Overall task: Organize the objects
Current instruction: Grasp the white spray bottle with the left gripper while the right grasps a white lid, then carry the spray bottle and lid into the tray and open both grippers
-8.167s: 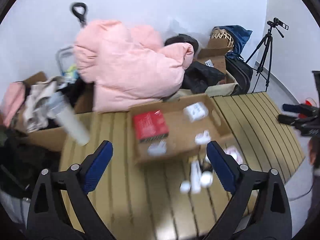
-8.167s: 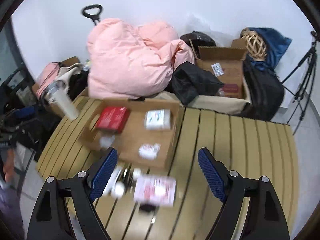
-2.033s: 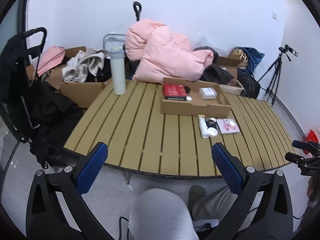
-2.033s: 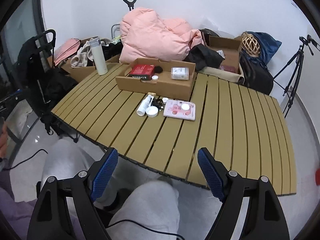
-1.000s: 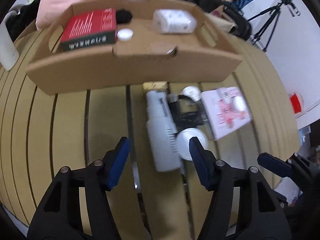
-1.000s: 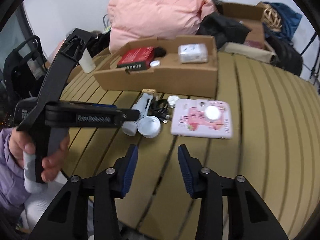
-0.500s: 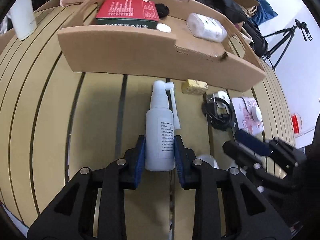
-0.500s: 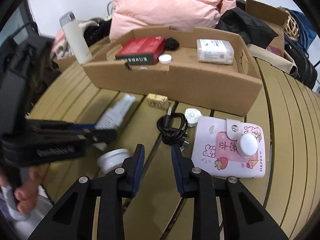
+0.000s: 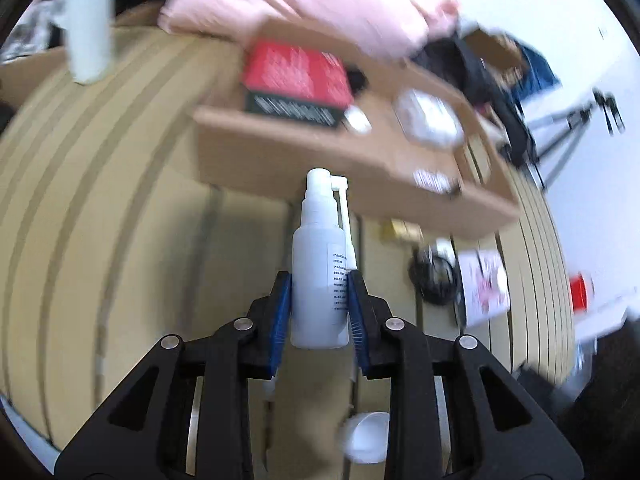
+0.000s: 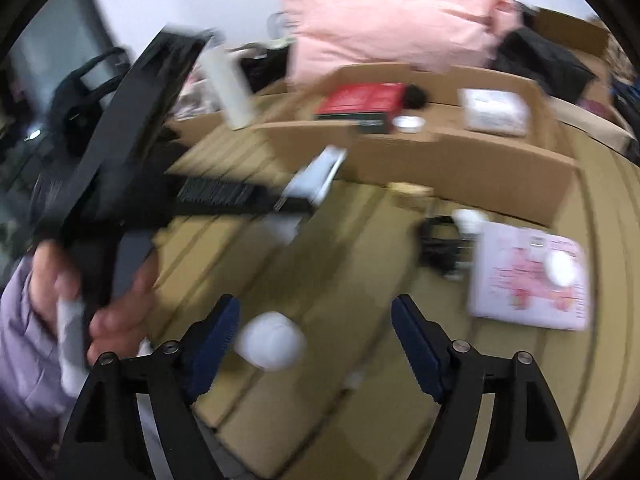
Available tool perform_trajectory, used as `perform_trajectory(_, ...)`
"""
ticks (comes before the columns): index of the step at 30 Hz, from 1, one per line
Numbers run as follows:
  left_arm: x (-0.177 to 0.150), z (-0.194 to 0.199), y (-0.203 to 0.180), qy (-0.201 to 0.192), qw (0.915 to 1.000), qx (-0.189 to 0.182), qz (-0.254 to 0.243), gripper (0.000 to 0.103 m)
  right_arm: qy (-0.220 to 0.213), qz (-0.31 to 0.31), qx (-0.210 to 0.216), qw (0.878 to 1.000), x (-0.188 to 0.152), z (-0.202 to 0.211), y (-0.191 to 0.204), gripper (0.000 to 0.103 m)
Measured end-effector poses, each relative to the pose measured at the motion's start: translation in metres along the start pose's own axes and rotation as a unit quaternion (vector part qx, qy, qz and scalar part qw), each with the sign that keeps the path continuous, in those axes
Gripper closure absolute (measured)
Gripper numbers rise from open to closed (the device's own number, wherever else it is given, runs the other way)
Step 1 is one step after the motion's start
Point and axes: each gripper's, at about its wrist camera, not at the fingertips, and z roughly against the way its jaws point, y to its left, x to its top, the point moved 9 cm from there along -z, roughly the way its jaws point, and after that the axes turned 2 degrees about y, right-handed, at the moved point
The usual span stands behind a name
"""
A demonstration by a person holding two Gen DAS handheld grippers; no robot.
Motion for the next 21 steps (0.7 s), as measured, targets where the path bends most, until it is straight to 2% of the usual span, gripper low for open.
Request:
perform_trajectory(1, 0.004, 0.011, 0.006, -0.016, 0.9998, 0.01, 0.006, 0.079, 0.011, 0.019, 0.004, 1.0, -0.004, -0.007, 0.013, 0.021)
perform_trajectory(4, 0.009, 0.037, 0.018, -0.045, 0.9983, 0.036, 0.01, 0.079, 0.048, 0.065, -0.022, 0.996, -0.018, -0.028, 0.032, 0.021)
perform_trajectory(6, 0.009, 0.046, 0.021, -0.051, 0.9977, 0.044, 0.008, 0.079, 0.06, 0.078, -0.042, 0.994, -0.025, -0.033, 0.034, 0.021)
perform_trajectory(9, 0.0, 0.059, 0.028, -0.047, 0.998, 0.042, 0.011, 0.079, 0.058, 0.075, -0.049, 0.994, -0.031, -0.03, 0.033, 0.022)
perform_trajectory(11, -0.005, 0.059, 0.029, -0.042, 0.9982, 0.041, 0.012, 0.079, 0.06, 0.074, -0.059, 0.994, -0.032, -0.028, 0.028, 0.03)
perform_trajectory(13, -0.012, 0.062, 0.03, -0.033, 0.9985, 0.043, 0.011, 0.079, 0.073, 0.057, -0.075, 0.993, -0.031, -0.032, 0.014, 0.059)
perform_trajectory(19, -0.026, 0.094, 0.028, -0.045, 0.998, 0.044, 0.007, 0.079, 0.058, 0.003, -0.08, 0.995, -0.031, -0.011, -0.003, 0.059)
perform_trajectory(21, -0.035, 0.111, 0.023, -0.042, 0.9989, 0.022, 0.005, 0.079, 0.039, 0.004, -0.083, 0.996, -0.026, 0.011, -0.001, 0.059)
